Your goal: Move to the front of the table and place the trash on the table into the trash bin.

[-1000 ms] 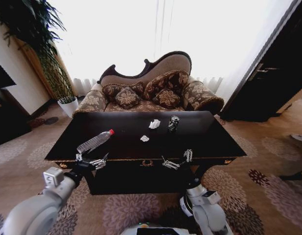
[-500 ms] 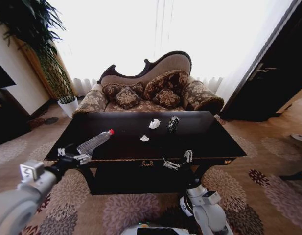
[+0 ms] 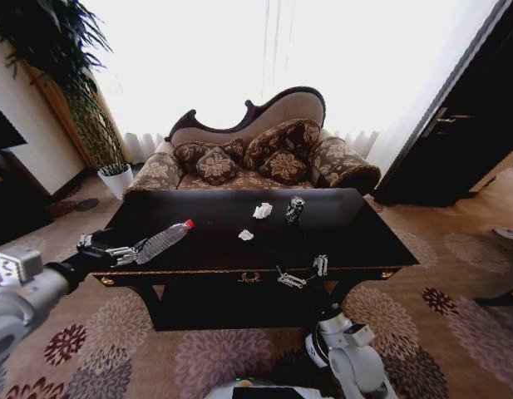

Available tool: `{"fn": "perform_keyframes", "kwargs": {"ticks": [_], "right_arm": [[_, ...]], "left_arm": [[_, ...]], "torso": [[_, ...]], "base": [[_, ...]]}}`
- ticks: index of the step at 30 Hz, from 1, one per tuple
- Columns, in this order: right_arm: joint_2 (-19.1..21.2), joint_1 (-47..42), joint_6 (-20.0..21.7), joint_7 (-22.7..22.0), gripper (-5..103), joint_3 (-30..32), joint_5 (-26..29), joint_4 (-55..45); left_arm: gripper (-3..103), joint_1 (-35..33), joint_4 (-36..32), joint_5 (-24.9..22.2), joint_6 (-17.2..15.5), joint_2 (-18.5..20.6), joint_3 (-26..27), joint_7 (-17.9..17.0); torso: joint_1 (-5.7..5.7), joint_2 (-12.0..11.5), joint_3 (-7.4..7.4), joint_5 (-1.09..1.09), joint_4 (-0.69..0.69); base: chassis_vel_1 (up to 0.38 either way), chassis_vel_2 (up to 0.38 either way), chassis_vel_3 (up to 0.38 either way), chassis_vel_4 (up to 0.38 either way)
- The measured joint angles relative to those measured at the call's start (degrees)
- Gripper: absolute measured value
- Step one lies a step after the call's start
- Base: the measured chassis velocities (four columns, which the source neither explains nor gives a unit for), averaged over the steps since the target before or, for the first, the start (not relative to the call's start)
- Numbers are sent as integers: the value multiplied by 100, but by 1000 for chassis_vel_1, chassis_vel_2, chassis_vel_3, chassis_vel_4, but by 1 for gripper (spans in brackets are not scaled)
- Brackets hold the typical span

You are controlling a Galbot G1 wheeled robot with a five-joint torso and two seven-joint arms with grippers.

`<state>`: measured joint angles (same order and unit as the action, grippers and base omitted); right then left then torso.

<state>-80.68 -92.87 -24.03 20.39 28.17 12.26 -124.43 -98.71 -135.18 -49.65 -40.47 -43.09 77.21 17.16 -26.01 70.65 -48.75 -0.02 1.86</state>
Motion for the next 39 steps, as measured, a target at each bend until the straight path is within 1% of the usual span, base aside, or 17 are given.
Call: {"fn": "perform_keyframes", "kwargs": {"ticks": [2, 3, 5, 6, 9, 10, 14, 15, 18, 23, 28, 34, 37, 38, 39], "right_arm": [[-8, -18, -2, 3, 100, 1, -8, -4], [-9, -25, -2, 4, 100, 10, -9, -10], [-10, -27, -2, 4, 100, 15, -9, -12], [-11, -38, -4, 5, 100, 34, -12, -16], [-30, -64, -5, 7, 100, 42, -41, -47], [-30, -64, -5, 7, 100, 42, -41, -47], [-43, -84, 2, 7, 100, 71, -48, -81], [-43, -84, 2, 7, 100, 71, -48, -81], [-55, -86, 2, 7, 100, 78, -56, -77], [-69, -84, 8, 7, 100, 58, -76, -74], [-50, -86, 9, 7, 100, 102, -69, -35], [-58, -60, 9, 7, 100, 61, -77, -13], [-64, -57, 9, 7, 100, 38, -95, -12], [-63, -58, 8, 7, 100, 39, -97, -12], [-62, -59, 8, 7, 100, 42, -98, -10]], "left_arm": [[100, 97, 278, 254, 59, 98, -25, 576], [100, 156, 427, 374, 108, 151, -52, 761], [100, 176, 474, 403, 125, 167, -64, 820], [100, 285, 705, 507, 197, 235, -140, 997], [100, 503, 1020, 542, 259, 292, -340, 1214], [100, 503, 1020, 542, 259, 292, -340, 1214], [100, 484, 1171, 758, 393, 269, -328, 1644], [100, 484, 1171, 758, 393, 269, -328, 1644], [100, 494, 1316, 950, 502, 257, -372, 1775], [100, 622, 1489, 1086, 537, 223, -557, 1781], [100, 604, 1606, 1227, 609, 190, -571, 1852], [100, 678, 1719, 1338, 641, 116, -735, 1841], [100, 787, 1830, 1395, 651, 48, -941, 1749], [103, 828, 1872, 1400, 653, 34, -1008, 1716], [101, 859, 1905, 1406, 658, 24, -1066, 1691]], "torso": [[0, 0, 0, 0, 0], [0, 0, 0, 0, 0], [0, 0, 0, 0, 0], [0, 0, 0, 0, 0], [0, 0, 0, -1, 1], [0, 0, 0, -1, 1], [0, 0, 0, 0, 0], [0, 0, 0, 0, 0], [0, 0, 0, 0, -1], [0, 0, 0, 0, 0], [0, 0, 0, 0, 0], [0, 0, 0, 0, 0], [0, 0, 0, 0, 0], [0, 0, 0, 0, 0], [0, 0, 0, 0, 0]], "base": [[0, 0, 0, 0], [0, 0, 0, 0], [0, 0, 0, 0], [0, 0, 0, 0], [0, 0, 0, 0], [0, 0, 0, 0], [0, 0, 0, 0], [0, 0, 0, 0], [0, 0, 0, 0], [0, 0, 0, 0], [0, 0, 0, 0], [0, 0, 0, 0], [0, 0, 0, 0], [0, 0, 0, 0], [0, 0, 0, 0]]}}
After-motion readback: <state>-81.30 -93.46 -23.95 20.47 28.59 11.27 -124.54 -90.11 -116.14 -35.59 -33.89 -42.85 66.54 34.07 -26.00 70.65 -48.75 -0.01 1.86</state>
